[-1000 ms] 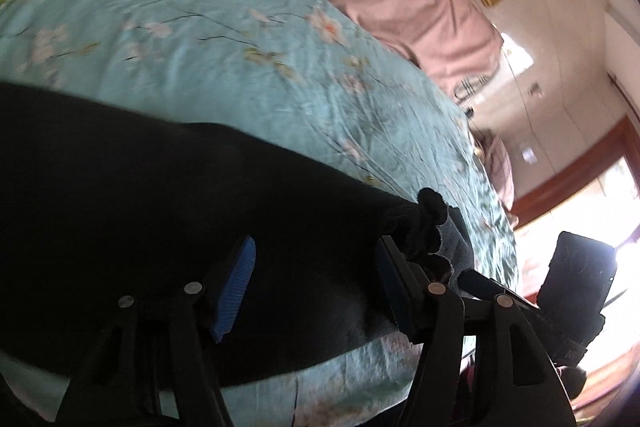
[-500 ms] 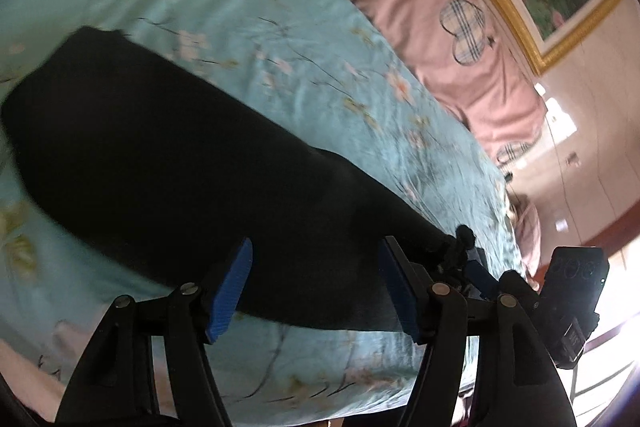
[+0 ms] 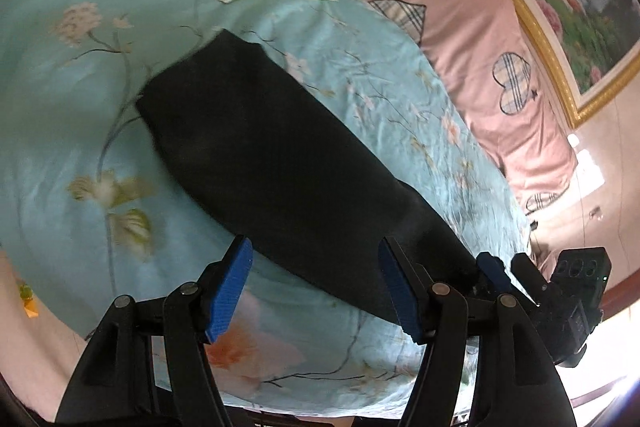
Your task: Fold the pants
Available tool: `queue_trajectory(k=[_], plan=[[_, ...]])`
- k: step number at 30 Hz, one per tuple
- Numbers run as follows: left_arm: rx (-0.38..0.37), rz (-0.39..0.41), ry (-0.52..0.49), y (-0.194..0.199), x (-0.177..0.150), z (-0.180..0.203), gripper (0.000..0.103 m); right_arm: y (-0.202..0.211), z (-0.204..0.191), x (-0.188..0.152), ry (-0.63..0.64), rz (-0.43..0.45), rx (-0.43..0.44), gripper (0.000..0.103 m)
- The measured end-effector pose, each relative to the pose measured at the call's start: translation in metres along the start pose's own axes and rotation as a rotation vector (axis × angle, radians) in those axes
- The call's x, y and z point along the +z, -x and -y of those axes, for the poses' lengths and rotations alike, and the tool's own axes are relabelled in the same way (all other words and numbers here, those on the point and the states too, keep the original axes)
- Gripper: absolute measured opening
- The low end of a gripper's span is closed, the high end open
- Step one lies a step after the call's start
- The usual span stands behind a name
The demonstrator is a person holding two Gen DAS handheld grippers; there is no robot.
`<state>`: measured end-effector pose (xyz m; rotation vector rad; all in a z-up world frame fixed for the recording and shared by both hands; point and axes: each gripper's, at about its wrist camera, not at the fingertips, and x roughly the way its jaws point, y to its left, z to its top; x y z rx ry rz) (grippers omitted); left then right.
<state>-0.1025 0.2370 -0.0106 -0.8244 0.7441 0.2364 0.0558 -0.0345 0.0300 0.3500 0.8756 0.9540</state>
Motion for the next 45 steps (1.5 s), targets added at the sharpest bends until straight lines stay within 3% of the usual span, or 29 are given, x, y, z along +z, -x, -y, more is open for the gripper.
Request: queue_trajectory(k=[6,16,27,40,45], plan=[[0.019,0.013,0.047,0.000,0.006,-0.019,0.066,-0.027,-0.011,0.011,0.049,-0.077,0.010,0.063],[0.037,0.024,0.104,-0.004,0.017,-0.043,0.066,-0.066,-0.025,0.032,0.139,-0.131,-0.002,0.063],[0.045,0.037,0.100,-0.010,0.029,-0.047,0.066,-0.110,-0.029,0.056,0.183,-0.183,0.001,0.063],[0.061,0.026,0.134,-0.025,0.038,-0.066,0.066,-0.207,-0.059,0.089,0.417,-0.366,0.030,0.063],[0.062,0.033,0.135,-0.028,0.042,-0.068,0.066,-0.248,-0.069,0.096,0.448,-0.447,0.093,0.063]])
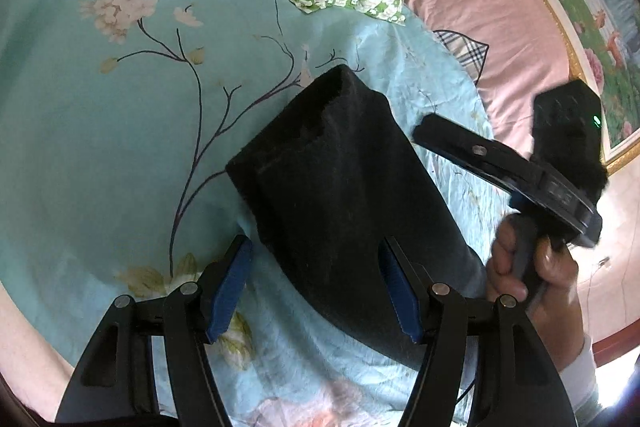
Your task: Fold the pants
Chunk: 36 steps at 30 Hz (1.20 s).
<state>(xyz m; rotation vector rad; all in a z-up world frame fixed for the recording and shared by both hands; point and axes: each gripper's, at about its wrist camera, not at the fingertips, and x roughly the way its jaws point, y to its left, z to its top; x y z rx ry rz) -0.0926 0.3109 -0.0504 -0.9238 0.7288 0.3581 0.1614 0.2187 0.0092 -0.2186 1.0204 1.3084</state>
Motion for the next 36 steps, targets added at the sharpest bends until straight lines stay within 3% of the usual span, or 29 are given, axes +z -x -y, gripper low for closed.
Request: queue_trajectory(k=[5,9,11,13,15,22,36], plan=[[0.000,0.006,0.003,-0.005,0.005,-0.001,0.066,-0.036,-0.002,0.010,0.054,-0.115,0.001,0.044],[0.020,0.023,-0.015,-0.008,0.007,0.002,0.060,-0.038,-0.006,0.011,0.074,-0.125,0.010,0.026],[0.045,0.034,-0.034,-0.009,0.007,0.005,0.036,-0.033,-0.010,0.010,0.087,-0.115,0.006,0.022],[0.055,0.043,-0.032,-0.008,0.007,0.005,0.031,-0.024,-0.014,0.009,0.091,-0.093,0.004,0.019],[0.023,0.049,-0.020,-0.003,0.006,0.005,0.027,-0.016,-0.015,0.009,0.082,-0.073,-0.010,0.009],[0.017,0.098,-0.107,0.024,-0.001,0.038,0.022,0.029,-0.020,-0.002,0.056,0.024,0.027,0.007],[-0.122,0.163,-0.340,0.068,-0.027,0.149,0.022,0.134,-0.019,-0.039,-0.040,0.258,0.020,0.006]])
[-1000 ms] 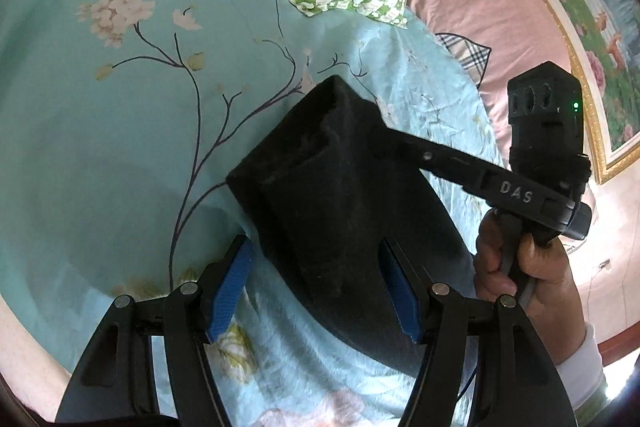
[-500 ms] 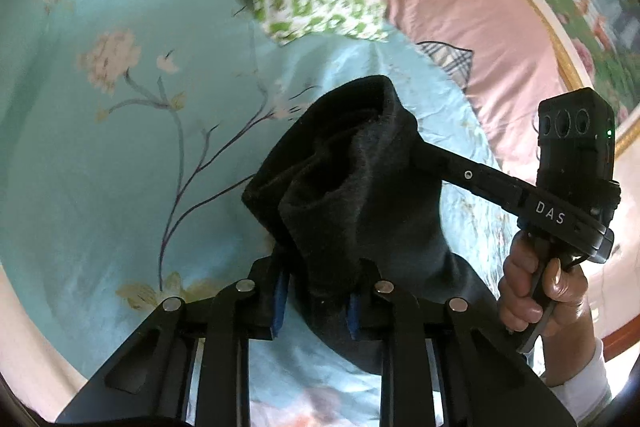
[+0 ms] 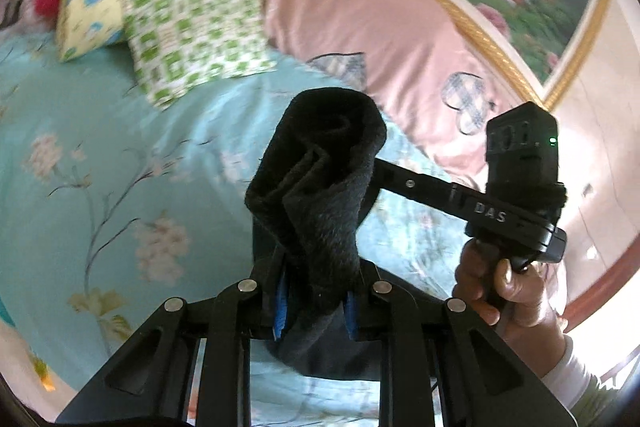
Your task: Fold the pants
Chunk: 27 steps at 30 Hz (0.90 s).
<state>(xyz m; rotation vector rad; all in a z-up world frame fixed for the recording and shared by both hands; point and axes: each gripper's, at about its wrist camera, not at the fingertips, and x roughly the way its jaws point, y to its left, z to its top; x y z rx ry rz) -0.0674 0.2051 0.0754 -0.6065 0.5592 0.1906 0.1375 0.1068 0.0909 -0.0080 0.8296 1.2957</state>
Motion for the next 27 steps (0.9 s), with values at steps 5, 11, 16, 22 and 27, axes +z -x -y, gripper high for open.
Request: queue_trajectory(k=[5,11,16,22,27], plan=[[-0.039,-0.001,-0.058,0.002,-0.004,0.032,0.021,0.038,0.009,-0.011,-0.056,0.067,-0.005,0.006],[-0.093,-0.022,-0.122,0.002,-0.012,0.069,0.021,0.073,0.018,-0.028,-0.101,0.131,-0.008,0.006],[-0.129,-0.050,-0.183,-0.005,-0.021,0.102,0.021,0.103,0.029,-0.048,-0.154,0.185,-0.021,0.006],[-0.163,-0.096,-0.263,-0.020,-0.040,0.145,0.021,0.137,0.048,-0.078,-0.226,0.234,-0.048,0.006],[-0.192,-0.141,-0.318,-0.036,-0.059,0.177,0.021,0.162,0.061,-0.102,-0.275,0.274,-0.068,0.006]])
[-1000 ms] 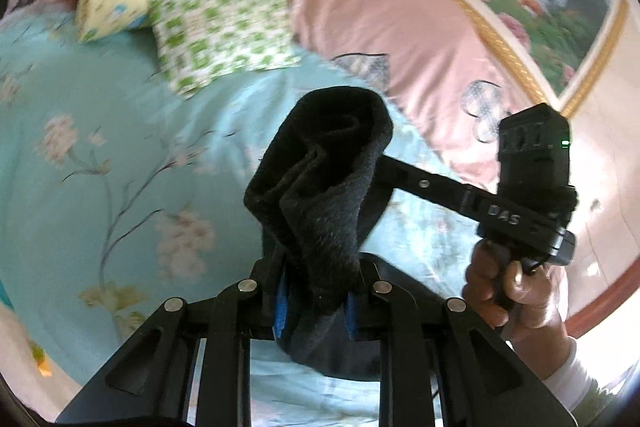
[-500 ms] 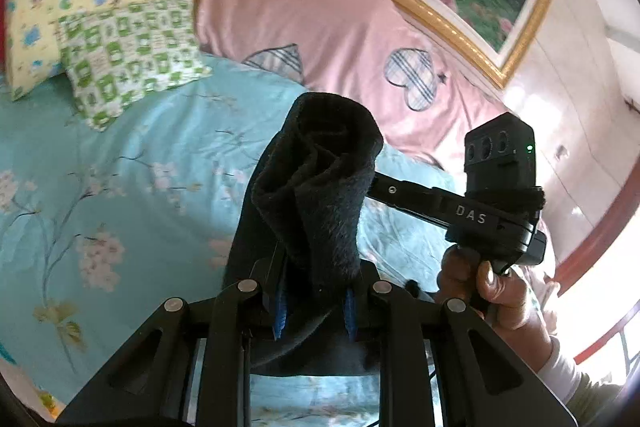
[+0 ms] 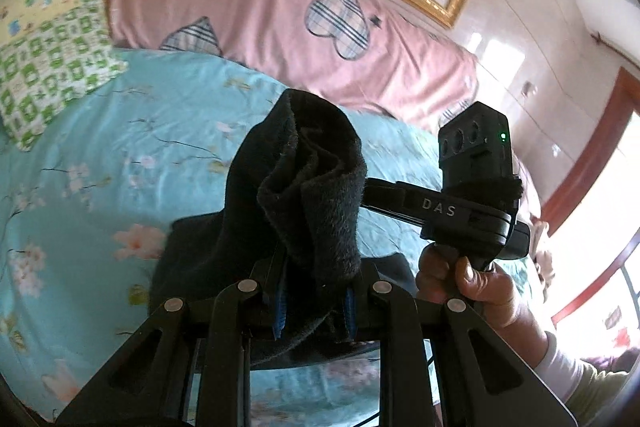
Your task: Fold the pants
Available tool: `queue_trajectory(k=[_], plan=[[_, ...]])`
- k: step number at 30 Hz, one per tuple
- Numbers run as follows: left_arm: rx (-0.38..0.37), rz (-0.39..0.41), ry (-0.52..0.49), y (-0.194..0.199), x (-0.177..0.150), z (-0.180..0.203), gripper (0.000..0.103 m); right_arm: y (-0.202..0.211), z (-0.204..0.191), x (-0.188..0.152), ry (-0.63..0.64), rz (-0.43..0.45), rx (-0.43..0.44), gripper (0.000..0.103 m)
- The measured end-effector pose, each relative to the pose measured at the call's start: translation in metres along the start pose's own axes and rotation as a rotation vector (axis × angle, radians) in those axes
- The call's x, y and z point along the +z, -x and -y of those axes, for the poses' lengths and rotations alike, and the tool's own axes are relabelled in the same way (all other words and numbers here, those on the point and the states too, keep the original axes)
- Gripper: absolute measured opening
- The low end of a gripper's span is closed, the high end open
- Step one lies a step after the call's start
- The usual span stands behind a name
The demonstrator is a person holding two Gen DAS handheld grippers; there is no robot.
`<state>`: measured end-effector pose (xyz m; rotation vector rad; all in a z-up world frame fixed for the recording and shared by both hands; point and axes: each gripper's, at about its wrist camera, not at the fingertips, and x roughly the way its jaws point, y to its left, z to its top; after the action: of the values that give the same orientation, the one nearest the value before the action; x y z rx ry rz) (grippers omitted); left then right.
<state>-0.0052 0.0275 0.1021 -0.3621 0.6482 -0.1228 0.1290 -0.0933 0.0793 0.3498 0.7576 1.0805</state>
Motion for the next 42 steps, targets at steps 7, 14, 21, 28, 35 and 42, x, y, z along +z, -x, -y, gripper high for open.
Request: queue_trajectory(k=[7,14,21,28,35,42], plan=[[-0.029,-0.066,-0.072,-0.030,-0.012,0.038,0.022,0.034,0.028,-0.019,-0.057,0.040,-0.032,0.006],[-0.035,-0.121,-0.158,-0.058,-0.028,0.070,0.022,0.060,0.050,-0.034,-0.101,0.063,-0.059,0.006],[-0.045,-0.161,-0.204,-0.078,-0.040,0.085,0.022,0.077,0.066,-0.048,-0.134,0.079,-0.091,0.006],[-0.052,-0.193,-0.265,-0.099,-0.052,0.099,0.027,0.091,0.081,-0.062,-0.175,0.092,-0.136,0.006],[-0.082,-0.259,-0.221,-0.112,-0.059,0.090,0.053,0.102,0.087,-0.075,-0.195,0.075,-0.366,0.007],[-0.114,-0.222,-0.217,-0.090,-0.057,0.082,0.065,0.132,0.080,-0.082,-0.227,0.154,-0.488,0.069]])
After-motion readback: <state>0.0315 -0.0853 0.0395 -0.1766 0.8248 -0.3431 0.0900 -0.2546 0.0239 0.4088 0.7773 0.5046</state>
